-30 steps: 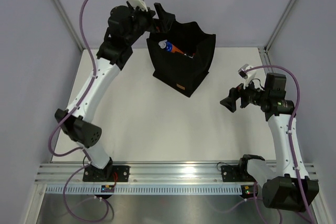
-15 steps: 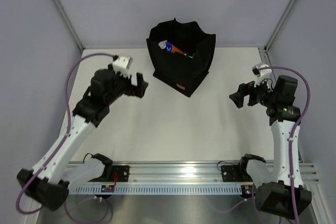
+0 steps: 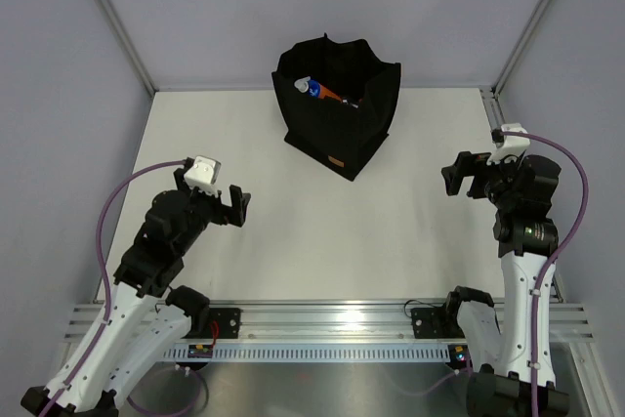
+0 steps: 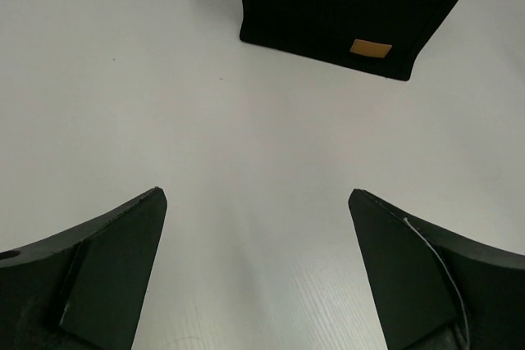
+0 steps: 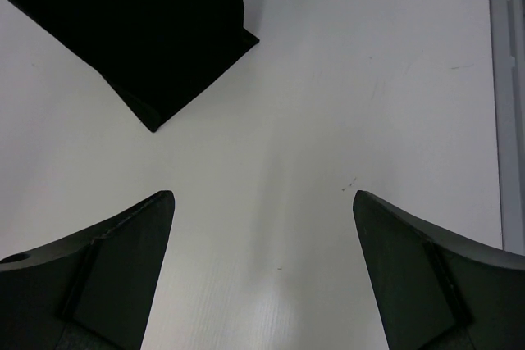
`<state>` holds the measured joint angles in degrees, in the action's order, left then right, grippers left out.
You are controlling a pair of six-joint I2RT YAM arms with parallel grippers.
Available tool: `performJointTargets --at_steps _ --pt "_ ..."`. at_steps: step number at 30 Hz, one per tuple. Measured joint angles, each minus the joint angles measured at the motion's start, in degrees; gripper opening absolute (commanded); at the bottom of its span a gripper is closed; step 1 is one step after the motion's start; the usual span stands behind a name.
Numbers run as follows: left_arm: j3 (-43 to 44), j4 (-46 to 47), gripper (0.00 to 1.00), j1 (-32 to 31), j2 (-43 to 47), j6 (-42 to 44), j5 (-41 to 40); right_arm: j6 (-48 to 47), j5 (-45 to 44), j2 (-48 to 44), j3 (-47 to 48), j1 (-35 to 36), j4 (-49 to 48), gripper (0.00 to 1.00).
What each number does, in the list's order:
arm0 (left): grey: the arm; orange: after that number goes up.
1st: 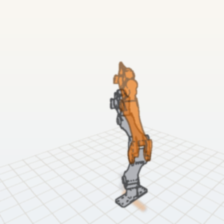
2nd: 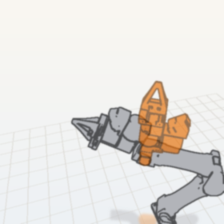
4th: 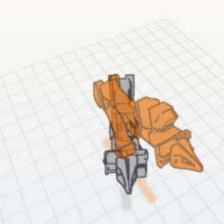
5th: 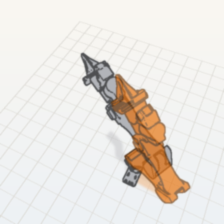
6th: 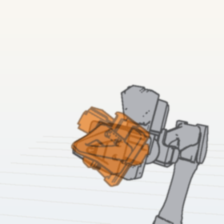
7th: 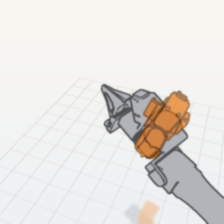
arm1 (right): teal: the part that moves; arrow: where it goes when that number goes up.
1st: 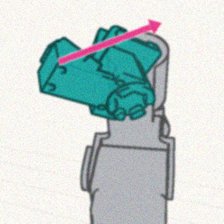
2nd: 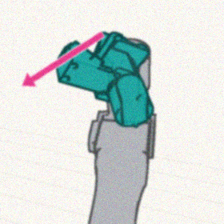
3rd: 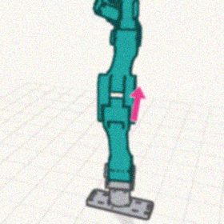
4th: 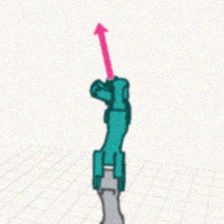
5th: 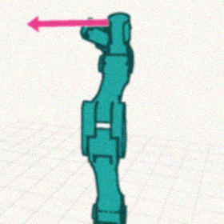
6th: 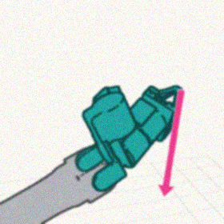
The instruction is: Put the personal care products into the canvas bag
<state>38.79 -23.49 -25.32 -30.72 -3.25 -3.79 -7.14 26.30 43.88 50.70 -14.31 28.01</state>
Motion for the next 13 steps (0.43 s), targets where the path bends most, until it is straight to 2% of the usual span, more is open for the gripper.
performJointTargets --at_steps 5,13 --pt "-0.17 -0.44 0.99 0.0 -0.5 0.0 -0.7 2.84 -5.62 -3.85 -1.68 0.0 -1.88 0.99" --pt "-0.17 -0.46 0.99 0.0 -0.83 0.02 -1.22 4.39 -8.28 -3.91 -1.81 0.0 -3.21 0.99"
